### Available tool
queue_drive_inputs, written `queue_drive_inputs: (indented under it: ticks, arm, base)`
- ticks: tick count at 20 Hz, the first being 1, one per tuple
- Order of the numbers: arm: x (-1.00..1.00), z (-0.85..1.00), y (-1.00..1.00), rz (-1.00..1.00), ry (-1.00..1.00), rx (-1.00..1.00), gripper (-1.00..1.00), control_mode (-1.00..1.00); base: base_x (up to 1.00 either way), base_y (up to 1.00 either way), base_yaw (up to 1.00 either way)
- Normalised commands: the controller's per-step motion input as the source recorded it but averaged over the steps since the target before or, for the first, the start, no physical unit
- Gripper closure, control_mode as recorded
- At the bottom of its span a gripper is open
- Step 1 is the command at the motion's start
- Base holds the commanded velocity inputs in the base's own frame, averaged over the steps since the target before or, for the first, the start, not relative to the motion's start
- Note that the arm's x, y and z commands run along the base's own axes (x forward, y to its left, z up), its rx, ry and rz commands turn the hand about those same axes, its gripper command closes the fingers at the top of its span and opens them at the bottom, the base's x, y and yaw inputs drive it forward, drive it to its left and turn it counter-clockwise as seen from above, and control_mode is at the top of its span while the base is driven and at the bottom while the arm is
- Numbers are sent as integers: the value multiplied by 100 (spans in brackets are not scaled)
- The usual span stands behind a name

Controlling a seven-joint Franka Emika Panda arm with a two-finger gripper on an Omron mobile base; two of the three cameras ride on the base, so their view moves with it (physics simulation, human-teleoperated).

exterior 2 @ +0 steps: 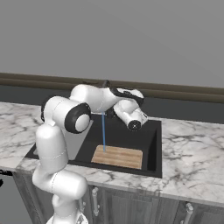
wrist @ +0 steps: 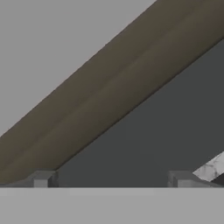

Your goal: Turn on the sink faucet with hot water and rinse the cutting board for ten seconds, then turn off the faucet. Push the cutting board to reach the water if necessary.

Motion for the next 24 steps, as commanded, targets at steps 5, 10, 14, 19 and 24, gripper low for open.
queue_drive_inputs:
  ticks: [5,10,14,19,24]
  arm:
    - [-7,19,0,13,32,2,-100,-100]
    - [-19,9,-5,21,25,5,-100,-100]
    - [-17,2,-7,25,20,7,-100,-100]
    - [-8,0,-1,25,12,3,-100,-100]
    - [0,-24,-8,17,2,0,-100,-100]
  base:
    - [0,0,0]
    - [0,0,0]
    - [0,0,0]
    - [0,0,0]
    - [0,0,0]
